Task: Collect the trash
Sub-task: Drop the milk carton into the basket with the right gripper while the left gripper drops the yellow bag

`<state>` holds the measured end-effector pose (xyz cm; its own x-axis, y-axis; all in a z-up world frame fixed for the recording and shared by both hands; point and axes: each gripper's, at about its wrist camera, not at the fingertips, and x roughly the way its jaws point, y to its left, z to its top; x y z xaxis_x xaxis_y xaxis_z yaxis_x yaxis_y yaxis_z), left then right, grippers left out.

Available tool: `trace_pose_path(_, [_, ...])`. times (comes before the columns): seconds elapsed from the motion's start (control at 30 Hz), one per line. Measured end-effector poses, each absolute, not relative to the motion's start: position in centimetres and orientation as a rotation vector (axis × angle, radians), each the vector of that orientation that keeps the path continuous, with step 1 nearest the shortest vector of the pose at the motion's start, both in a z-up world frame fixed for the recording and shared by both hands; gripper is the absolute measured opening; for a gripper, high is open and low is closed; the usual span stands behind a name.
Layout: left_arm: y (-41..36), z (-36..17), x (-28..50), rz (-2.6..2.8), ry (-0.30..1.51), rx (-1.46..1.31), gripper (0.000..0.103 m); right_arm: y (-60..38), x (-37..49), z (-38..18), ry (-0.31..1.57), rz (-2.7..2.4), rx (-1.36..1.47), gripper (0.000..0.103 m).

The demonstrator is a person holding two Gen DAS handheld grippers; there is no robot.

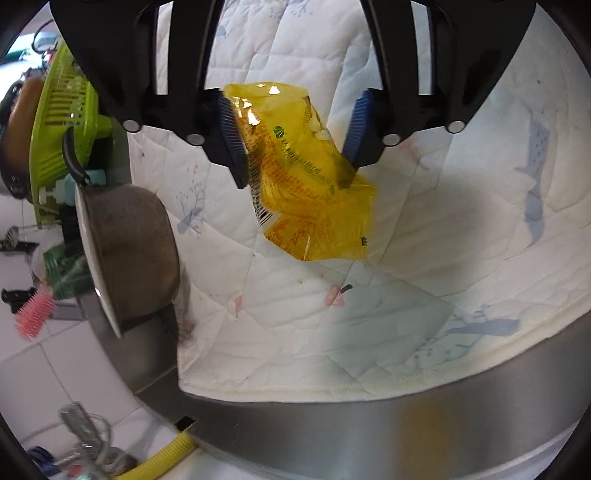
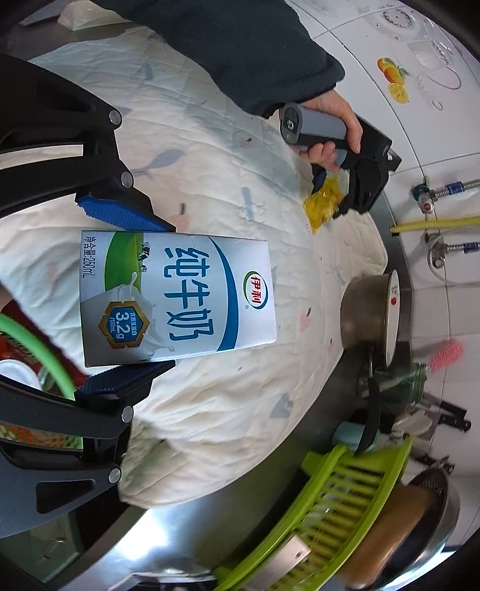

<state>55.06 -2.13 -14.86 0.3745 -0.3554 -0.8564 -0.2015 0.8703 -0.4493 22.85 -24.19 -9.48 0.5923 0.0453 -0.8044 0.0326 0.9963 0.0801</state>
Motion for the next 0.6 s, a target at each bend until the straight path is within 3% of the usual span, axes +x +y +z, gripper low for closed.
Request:
trace_pose_path(0.17, [-1.4,-12.7,51.7,-0.134,1.144,-0.470,0.033,-25.3,19.7,-9.1,0.931,-0.013,0.128,0.063])
trace_pose_path(0.6, [-2.5,-6.4,37.7,-0.317,1.073,-0.362,0.033,-30.1,10.4,-9.5,0.917,-0.108,0.174,0.063])
